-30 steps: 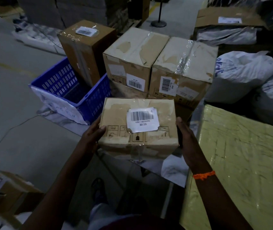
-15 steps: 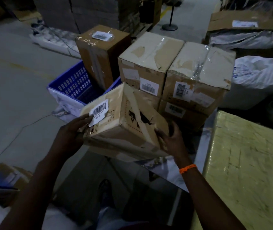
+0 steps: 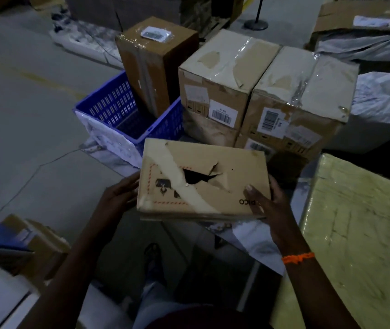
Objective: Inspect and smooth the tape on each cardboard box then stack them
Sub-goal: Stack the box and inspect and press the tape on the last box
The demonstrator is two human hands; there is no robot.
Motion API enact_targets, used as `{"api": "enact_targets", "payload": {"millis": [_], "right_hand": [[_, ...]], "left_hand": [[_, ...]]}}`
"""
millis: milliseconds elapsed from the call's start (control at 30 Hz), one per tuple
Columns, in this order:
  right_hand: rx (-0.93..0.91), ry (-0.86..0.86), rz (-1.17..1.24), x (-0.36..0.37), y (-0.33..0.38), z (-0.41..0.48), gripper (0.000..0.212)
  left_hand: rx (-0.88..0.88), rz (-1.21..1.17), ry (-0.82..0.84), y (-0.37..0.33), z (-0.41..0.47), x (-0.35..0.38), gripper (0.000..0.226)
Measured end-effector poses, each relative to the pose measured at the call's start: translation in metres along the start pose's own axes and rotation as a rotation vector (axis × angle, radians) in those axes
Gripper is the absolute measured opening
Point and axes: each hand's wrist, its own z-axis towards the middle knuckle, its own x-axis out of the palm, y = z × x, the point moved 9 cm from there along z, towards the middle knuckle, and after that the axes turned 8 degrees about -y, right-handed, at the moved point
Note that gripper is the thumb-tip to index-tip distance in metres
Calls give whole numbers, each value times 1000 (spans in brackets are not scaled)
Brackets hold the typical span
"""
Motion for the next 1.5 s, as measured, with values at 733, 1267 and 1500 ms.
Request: {"api": "enact_targets", "payload": {"millis": [733, 1267, 1500], "right_hand": [[-254, -173, -264, -89, 17, -30, 68], [-184, -77, -190, -89, 10, -16, 84], [-6, -133, 54, -95, -38, -39, 52]], "left_hand": [[-134, -125, 111, 32, -30, 86, 50], [23, -28, 95, 8, -7, 81, 77], [-310, -233, -81, 59, -35, 67, 20]]}}
